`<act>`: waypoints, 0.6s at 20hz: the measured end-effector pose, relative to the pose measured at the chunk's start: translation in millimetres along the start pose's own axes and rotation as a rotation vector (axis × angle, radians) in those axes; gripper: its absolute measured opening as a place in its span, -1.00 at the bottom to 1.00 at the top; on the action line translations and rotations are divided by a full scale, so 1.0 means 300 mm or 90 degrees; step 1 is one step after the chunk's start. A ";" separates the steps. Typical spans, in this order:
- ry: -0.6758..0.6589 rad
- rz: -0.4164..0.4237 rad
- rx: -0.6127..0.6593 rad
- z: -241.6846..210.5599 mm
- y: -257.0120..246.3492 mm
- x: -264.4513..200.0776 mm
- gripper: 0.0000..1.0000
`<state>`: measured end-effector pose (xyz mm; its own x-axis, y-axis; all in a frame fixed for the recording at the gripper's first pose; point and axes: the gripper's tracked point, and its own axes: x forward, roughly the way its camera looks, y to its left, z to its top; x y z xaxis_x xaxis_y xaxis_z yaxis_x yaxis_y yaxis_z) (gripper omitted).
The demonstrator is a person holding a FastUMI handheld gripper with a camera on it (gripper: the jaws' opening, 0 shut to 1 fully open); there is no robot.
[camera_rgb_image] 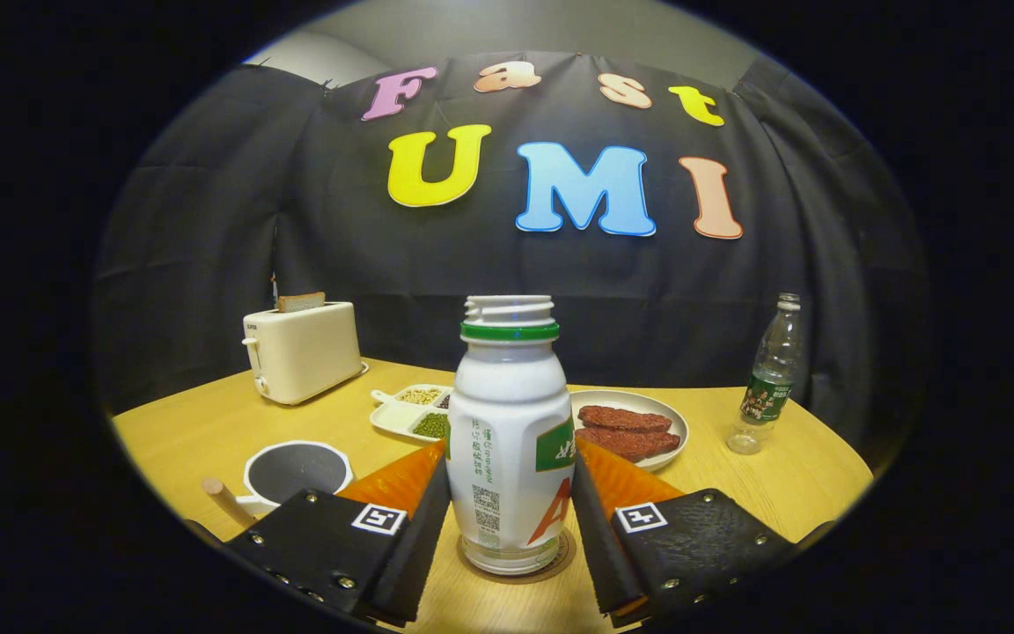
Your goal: Take the bottle from table, then pour the juice into the cup, finally place the bottle on the coaster
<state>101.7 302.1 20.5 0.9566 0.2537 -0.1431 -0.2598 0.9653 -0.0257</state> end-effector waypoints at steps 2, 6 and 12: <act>-0.005 -0.003 -0.003 -0.001 -0.005 0.005 0.44; -0.007 -0.001 0.006 -0.014 -0.010 0.016 0.44; -0.015 0.008 0.001 -0.019 -0.004 0.024 0.44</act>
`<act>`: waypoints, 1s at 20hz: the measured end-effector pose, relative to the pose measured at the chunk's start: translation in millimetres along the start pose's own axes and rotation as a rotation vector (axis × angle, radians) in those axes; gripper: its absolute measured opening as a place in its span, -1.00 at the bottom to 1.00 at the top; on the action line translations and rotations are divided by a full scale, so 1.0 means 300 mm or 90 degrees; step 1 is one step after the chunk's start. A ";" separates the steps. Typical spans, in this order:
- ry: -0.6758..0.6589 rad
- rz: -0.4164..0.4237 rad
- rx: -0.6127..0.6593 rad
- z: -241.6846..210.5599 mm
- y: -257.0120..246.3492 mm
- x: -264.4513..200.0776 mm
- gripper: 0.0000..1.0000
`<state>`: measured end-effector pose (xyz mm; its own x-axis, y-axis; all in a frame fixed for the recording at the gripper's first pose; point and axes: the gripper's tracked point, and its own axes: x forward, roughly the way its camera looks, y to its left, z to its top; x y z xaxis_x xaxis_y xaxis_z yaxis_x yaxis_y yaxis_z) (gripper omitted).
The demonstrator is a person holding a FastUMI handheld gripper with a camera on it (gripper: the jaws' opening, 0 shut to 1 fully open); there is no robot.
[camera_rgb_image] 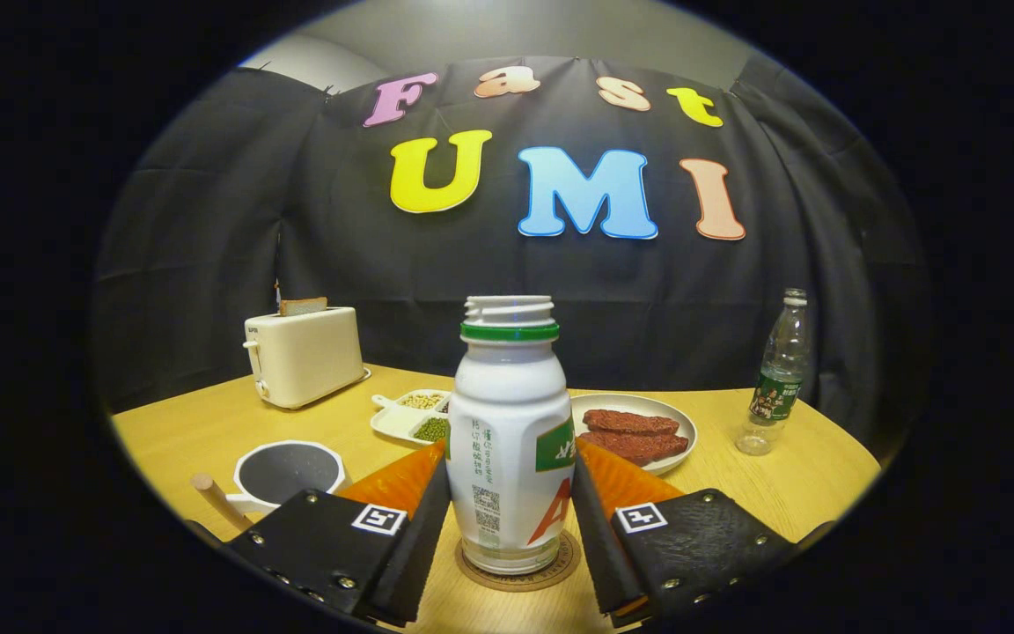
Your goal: Take the bottle from table, then pour the juice into the cup, finally place the bottle on the coaster
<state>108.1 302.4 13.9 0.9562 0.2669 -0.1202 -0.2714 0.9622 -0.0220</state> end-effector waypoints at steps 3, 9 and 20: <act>0.003 -0.002 -0.001 -0.007 -0.009 0.001 0.44; -0.008 0.002 -0.013 -0.016 -0.007 0.004 0.44; -0.031 -0.002 -0.038 0.025 0.002 -0.018 0.57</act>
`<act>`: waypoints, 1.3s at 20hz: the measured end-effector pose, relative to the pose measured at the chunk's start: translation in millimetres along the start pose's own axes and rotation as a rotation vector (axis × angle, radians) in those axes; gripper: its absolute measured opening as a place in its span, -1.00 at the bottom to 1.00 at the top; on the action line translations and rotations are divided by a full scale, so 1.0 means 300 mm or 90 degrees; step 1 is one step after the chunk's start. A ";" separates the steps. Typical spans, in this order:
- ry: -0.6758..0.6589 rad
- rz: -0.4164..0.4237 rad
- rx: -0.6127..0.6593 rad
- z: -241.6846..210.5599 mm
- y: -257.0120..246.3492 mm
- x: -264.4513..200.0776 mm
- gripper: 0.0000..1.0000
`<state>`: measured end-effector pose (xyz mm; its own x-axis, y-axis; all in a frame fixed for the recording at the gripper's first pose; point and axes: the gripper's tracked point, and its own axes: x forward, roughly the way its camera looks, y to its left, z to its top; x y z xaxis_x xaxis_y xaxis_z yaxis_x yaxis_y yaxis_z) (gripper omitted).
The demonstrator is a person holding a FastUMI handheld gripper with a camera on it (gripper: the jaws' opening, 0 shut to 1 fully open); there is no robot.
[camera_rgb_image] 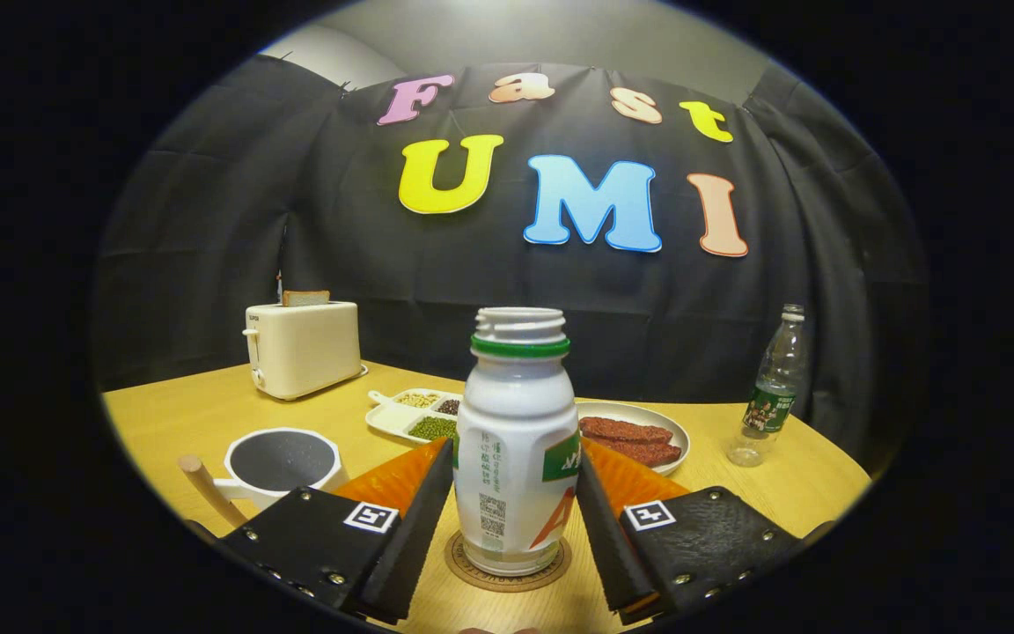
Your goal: Take the bottle from table, then pour the juice into the cup, finally place the bottle on the coaster
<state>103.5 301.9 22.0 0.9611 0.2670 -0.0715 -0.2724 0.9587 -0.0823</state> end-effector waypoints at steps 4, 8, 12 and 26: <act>-0.025 -0.004 -0.012 0.085 0.012 -0.037 0.58; -0.059 -0.016 -0.007 0.209 0.016 -0.097 0.58; -0.089 -0.026 -0.011 0.344 0.014 -0.159 0.58; -0.123 -0.067 -0.021 0.542 -0.047 -0.313 0.57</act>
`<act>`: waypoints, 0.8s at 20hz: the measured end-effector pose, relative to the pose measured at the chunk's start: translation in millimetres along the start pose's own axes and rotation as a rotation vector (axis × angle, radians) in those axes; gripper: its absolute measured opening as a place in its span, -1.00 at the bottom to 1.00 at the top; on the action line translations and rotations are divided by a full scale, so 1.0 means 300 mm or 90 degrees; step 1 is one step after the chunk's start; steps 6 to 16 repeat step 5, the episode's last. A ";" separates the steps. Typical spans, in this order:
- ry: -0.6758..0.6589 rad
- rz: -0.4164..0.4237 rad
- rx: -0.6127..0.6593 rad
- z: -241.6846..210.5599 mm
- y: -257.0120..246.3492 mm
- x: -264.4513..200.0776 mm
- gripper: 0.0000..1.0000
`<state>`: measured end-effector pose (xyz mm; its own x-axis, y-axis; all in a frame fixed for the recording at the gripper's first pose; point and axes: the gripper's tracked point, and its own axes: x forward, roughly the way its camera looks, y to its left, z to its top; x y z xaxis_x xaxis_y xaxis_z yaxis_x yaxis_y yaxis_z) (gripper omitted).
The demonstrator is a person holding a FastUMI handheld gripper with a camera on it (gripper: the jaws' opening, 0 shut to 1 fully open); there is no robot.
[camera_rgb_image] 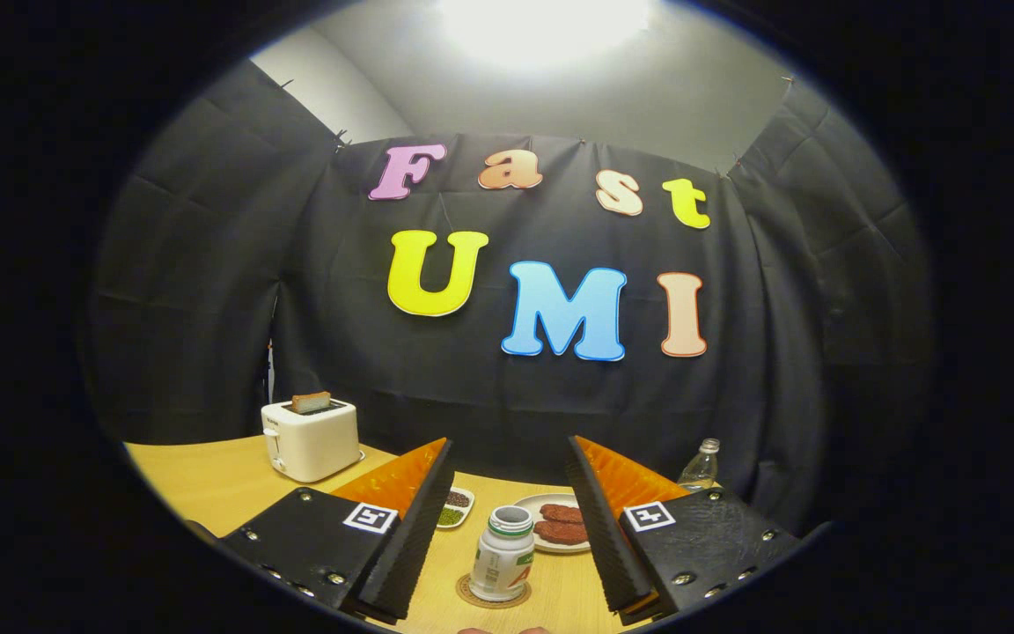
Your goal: Take the bottle from table, then pour the juice into the cup, finally place the bottle on the coaster
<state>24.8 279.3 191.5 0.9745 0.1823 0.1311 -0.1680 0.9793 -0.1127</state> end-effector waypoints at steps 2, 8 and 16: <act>0.008 0.000 0.001 -0.012 -0.007 -0.009 0.58; 0.017 0.003 -0.005 -0.029 -0.026 -0.028 0.58; 0.017 0.003 -0.005 -0.029 -0.026 -0.028 0.58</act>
